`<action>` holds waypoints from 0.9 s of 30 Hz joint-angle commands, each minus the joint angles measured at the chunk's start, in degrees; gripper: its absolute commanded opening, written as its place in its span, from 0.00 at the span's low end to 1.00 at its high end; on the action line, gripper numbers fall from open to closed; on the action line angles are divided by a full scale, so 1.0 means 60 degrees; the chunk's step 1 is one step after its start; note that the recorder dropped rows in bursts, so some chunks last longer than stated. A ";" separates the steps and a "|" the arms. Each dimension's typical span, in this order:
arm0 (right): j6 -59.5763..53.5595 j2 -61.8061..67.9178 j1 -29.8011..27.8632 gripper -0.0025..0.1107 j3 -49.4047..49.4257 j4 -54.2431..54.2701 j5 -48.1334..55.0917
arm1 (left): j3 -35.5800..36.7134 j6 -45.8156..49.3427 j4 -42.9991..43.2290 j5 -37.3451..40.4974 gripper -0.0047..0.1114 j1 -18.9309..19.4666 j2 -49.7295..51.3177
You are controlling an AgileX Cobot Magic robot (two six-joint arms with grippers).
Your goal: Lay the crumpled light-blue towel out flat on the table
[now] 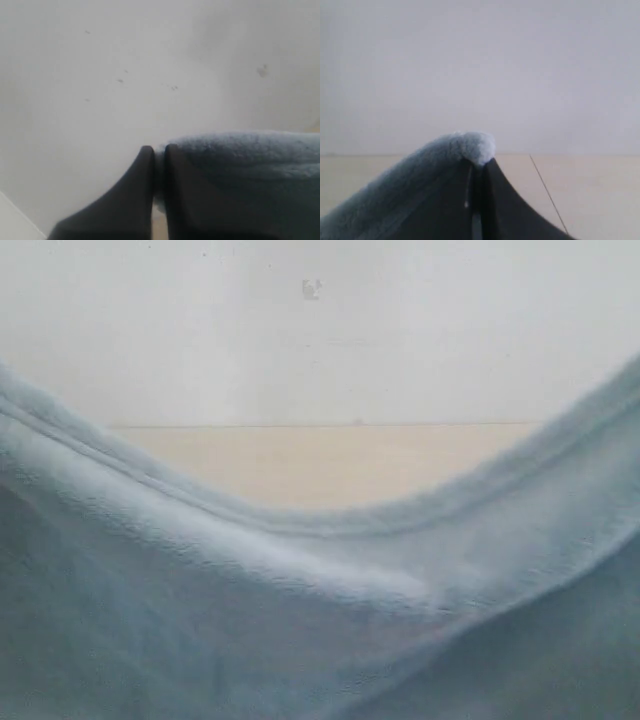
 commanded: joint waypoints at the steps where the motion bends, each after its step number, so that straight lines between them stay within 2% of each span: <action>1: 0.0997 0.2855 -0.0028 0.02 0.0032 -0.0935 -0.0153 | 0.0200 -0.2013 0.1718 -0.0903 0.08 -0.0075 0.2689; 5: 0.1334 0.5144 -0.0028 0.02 0.0032 -0.0818 -0.0513 | -0.0495 -0.3529 0.2315 -0.0775 0.08 0.0149 0.5577; 8: 0.1334 0.6527 -0.0028 0.02 0.0032 -0.0855 -0.0963 | -0.1041 -0.3631 0.2366 -0.0793 0.08 0.0214 0.7753; 12: 0.1660 0.8194 -0.0045 0.02 0.0032 -0.1774 -0.1837 | -0.1909 -0.3736 0.2498 -0.0752 0.08 0.0386 1.0049; 17: 0.2135 0.9295 -0.0045 0.02 -0.0006 -0.2580 -0.3865 | -0.3206 -0.4920 0.2498 -0.0795 0.08 0.0833 1.1870; 22: 0.2073 1.0068 -0.0307 0.02 -0.0025 -0.2713 -0.6188 | -0.4055 -0.4991 0.2498 -0.1110 0.08 0.1266 1.2977; 27: 0.2235 1.0698 -0.1078 0.02 -0.0342 -0.2678 -0.6395 | -0.4399 -0.4991 0.2498 -0.1545 0.08 0.1381 1.3254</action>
